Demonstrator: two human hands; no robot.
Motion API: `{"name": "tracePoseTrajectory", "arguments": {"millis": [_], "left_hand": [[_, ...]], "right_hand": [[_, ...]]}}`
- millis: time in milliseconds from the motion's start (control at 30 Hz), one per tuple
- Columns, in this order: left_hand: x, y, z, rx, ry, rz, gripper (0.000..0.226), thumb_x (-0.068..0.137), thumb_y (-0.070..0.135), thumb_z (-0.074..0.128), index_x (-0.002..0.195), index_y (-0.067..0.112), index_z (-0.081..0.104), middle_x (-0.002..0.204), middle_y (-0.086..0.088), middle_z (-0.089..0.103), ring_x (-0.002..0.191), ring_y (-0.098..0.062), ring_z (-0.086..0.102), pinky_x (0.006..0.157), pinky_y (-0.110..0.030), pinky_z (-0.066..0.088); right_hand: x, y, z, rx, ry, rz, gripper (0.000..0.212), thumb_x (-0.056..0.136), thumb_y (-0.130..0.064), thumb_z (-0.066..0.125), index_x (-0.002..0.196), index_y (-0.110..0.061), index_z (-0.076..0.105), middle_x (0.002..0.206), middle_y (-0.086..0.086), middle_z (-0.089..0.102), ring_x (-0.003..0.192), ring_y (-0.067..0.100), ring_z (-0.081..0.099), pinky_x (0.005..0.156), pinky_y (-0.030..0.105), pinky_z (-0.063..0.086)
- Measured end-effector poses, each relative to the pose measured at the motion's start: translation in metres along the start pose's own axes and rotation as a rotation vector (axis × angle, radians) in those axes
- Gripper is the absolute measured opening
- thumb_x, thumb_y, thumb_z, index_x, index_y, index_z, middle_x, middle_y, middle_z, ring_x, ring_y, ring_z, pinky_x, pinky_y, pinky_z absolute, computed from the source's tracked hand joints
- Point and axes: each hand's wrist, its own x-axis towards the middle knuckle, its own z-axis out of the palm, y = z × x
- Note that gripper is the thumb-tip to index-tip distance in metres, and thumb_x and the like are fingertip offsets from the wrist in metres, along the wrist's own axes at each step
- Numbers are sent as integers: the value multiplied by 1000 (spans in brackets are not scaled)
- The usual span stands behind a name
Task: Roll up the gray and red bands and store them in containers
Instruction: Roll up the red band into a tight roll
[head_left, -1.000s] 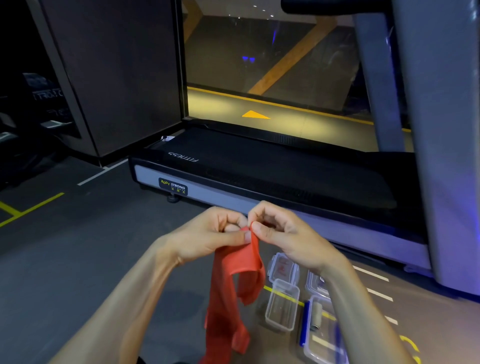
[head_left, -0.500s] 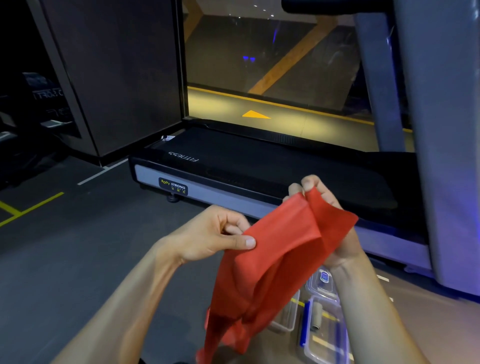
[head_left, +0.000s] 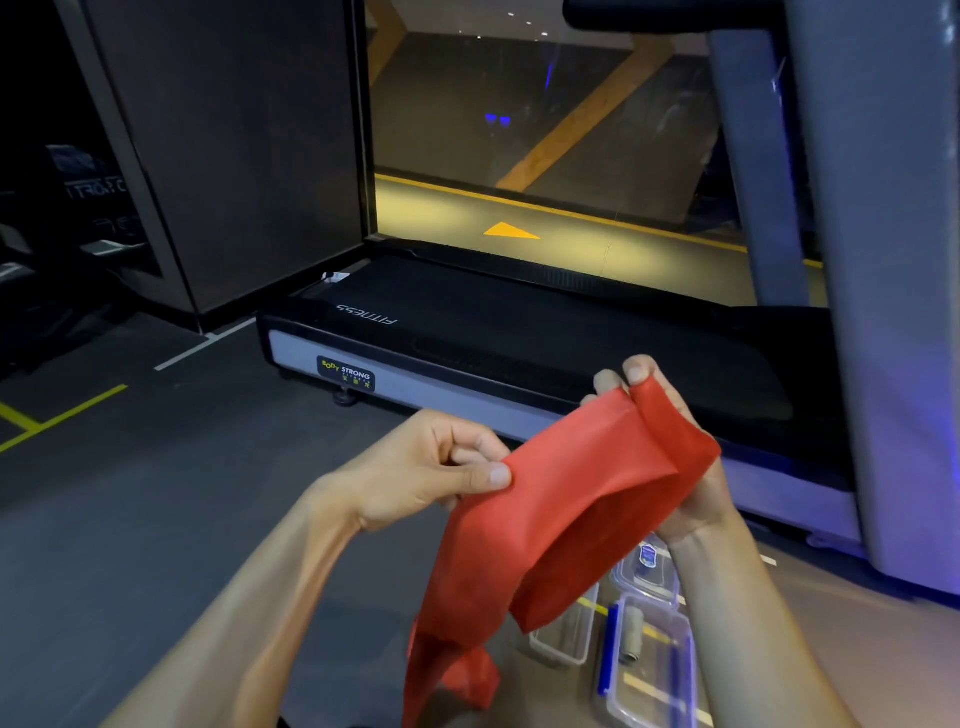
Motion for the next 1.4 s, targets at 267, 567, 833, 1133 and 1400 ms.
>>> {"name": "tracePoseTrajectory", "arguments": {"millis": [267,567,833,1133,1400], "left_hand": [[2,-2,1,22,51,3,6,80,22,82,79,20,77,71,-6,68,61,-10,49,55,-19,38],[2,-3,0,74,45,-9,7,85,25,73,84,17,73,66,5,64,61,-4,54,57,-17,43],[1,-5,-1,82,31,2,11,89,24,75,81,19,71,65,1,62,60,-7,49,58,-20,40],[-1,-3,-4,-54,-54,0,15,98,15,63,83,14,62,63,8,56,57,-3,48,58,-15,40],[-5,3,-8,-384,-184,29,29,84,39,79,89,14,65,73,1,59,60,-6,56,55,-18,43]], "right_hand": [[-1,0,0,0,8,11,30,79,-23,86,91,-20,58,78,-2,44,61,9,44,59,23,44],[-2,0,-2,-5,-2,24,30,83,-25,84,93,-18,56,76,-3,48,61,9,46,59,23,45],[-1,3,-8,-5,-12,43,27,84,-23,81,95,-17,57,78,-3,53,63,9,49,59,22,46],[-4,-2,-15,-193,58,39,9,93,-19,66,94,-14,59,83,2,56,64,9,54,58,21,48],[-3,16,-11,-459,-25,169,15,90,-22,66,96,-10,59,86,4,61,70,7,56,65,16,46]]}}
